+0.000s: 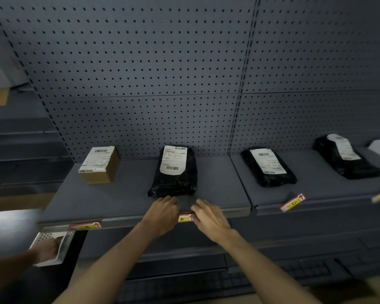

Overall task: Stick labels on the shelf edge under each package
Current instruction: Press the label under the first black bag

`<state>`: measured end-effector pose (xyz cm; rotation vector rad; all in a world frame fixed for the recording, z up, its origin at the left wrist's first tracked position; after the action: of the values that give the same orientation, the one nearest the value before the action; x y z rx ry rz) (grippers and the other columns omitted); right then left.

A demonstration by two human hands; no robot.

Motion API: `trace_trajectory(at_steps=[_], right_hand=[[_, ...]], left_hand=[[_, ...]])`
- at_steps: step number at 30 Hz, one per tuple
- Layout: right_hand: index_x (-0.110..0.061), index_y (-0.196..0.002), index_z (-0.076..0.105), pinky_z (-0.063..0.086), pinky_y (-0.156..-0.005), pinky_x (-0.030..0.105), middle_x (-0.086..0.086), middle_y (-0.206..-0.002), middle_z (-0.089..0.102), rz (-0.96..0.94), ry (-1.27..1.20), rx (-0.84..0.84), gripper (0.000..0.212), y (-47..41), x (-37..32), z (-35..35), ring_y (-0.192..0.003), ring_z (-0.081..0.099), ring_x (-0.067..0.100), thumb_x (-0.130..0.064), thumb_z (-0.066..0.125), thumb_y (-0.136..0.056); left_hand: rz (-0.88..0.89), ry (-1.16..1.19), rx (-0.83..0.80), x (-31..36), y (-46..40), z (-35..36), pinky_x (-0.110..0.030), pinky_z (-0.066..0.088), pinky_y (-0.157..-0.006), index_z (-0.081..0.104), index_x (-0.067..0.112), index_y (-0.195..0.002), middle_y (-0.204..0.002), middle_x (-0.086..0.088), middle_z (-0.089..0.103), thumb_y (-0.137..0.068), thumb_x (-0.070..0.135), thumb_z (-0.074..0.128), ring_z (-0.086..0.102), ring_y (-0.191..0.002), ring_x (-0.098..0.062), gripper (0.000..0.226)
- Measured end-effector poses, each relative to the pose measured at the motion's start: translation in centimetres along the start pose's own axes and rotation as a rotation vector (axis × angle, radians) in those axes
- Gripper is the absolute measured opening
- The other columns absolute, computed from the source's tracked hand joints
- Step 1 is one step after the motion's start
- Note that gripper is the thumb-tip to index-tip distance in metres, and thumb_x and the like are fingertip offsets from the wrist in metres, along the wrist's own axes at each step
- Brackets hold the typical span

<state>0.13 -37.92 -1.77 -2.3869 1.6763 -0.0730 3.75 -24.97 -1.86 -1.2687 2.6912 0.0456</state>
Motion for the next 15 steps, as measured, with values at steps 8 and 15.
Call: trace_trajectory(at_steps=[8,15], right_hand=[[-0.008,-0.091,0.064,0.048,-0.079,0.04,0.01,-0.094,0.062,-0.021,0.112,0.074,0.026,2.5,9.6,-4.6,-0.091,0.056,0.028,-0.03,0.053,-0.084],[-0.006,-0.092,0.065,0.045,-0.079,0.041,0.013,-0.093,0.061,-0.029,0.169,0.07,0.025,7.6,22.5,-6.8,-0.09,0.054,0.03,-0.029,0.056,-0.087]], left_hand=[[-0.052,0.104,0.213,6.1,-4.6,-4.0,-0.038,0.05,-0.065,0.057,0.013,-0.083,-0.084,-0.006,0.065,-0.081,0.032,0.056,0.061,-0.08,-0.027,0.019],[-0.094,0.192,0.207,16.3,-11.5,-5.2,-0.038,0.05,-0.071,0.061,0.014,-0.091,-0.096,-0.006,0.065,-0.084,0.036,0.059,0.06,-0.093,-0.027,0.023]])
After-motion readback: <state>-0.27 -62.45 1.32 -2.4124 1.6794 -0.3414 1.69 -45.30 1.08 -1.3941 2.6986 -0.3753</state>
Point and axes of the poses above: each hand's wrist, its own y-axis away from the middle knuckle, its own z-axis out of the palm, x = y × z, the point moved 5 cm from there along -y, towards the middle knuckle
